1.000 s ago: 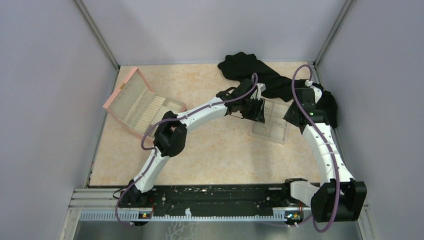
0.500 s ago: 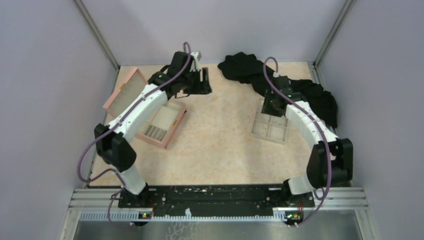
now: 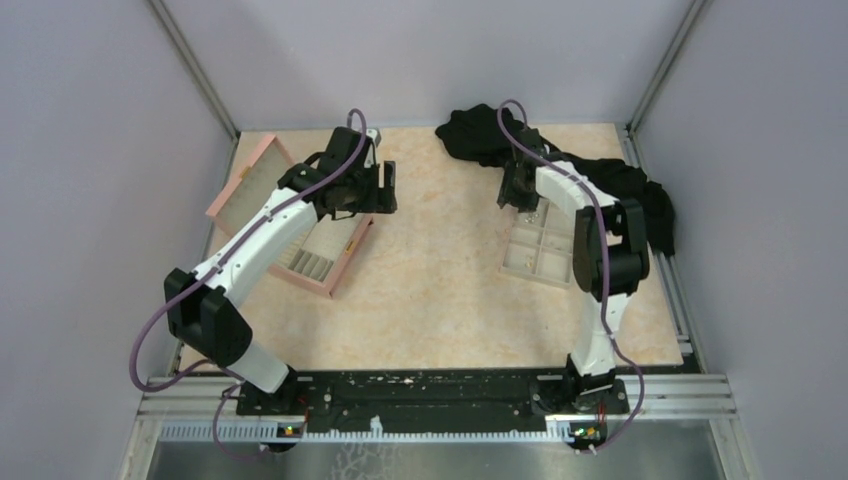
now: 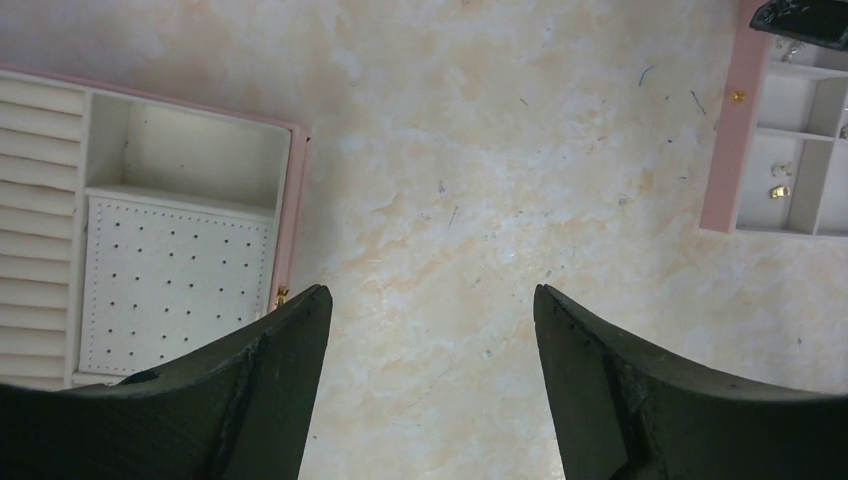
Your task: Organize the mixed jewelry
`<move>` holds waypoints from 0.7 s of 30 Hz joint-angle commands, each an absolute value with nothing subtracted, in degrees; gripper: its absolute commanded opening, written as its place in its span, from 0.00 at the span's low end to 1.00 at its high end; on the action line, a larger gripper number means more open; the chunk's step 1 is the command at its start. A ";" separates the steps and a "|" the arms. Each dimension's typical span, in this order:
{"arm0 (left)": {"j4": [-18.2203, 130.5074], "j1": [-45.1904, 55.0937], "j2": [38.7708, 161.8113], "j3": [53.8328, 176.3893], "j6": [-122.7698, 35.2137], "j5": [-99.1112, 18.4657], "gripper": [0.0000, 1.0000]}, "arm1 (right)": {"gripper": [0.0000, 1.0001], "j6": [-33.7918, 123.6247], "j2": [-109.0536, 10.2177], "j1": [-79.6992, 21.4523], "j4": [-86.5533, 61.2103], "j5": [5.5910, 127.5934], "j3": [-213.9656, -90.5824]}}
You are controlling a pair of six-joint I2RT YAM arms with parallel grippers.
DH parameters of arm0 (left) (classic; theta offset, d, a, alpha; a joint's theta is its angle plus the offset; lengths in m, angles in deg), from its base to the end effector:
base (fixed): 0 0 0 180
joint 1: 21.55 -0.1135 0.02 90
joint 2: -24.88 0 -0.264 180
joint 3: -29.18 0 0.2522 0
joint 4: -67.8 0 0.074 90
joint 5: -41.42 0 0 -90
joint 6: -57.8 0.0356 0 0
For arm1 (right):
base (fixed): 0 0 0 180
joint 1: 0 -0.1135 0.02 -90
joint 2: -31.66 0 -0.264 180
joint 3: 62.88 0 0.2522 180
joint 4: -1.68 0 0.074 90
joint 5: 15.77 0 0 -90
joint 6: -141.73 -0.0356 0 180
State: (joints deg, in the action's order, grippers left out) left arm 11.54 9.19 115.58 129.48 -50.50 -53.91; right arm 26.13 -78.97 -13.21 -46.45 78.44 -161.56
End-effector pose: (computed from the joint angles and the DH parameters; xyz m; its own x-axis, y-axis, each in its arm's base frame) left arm 0.2999 -0.1745 0.3399 -0.7361 0.0740 -0.6728 0.2349 0.9602 -0.1514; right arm 0.4040 0.0921 0.2134 -0.8440 0.2445 -0.4773 0.1912 0.9687 0.1581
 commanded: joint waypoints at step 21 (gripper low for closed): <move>13.26 9.13 113.59 125.22 -50.01 -57.12 0.81 | 0.11 35.25 -90.41 -19.35 -46.50 67.79 -174.62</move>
State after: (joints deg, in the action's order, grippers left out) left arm 12.11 9.17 114.38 126.64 -50.33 -56.05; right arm 30.41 -88.98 -13.27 -47.32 74.83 -171.27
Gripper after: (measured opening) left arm 0.805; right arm 0.112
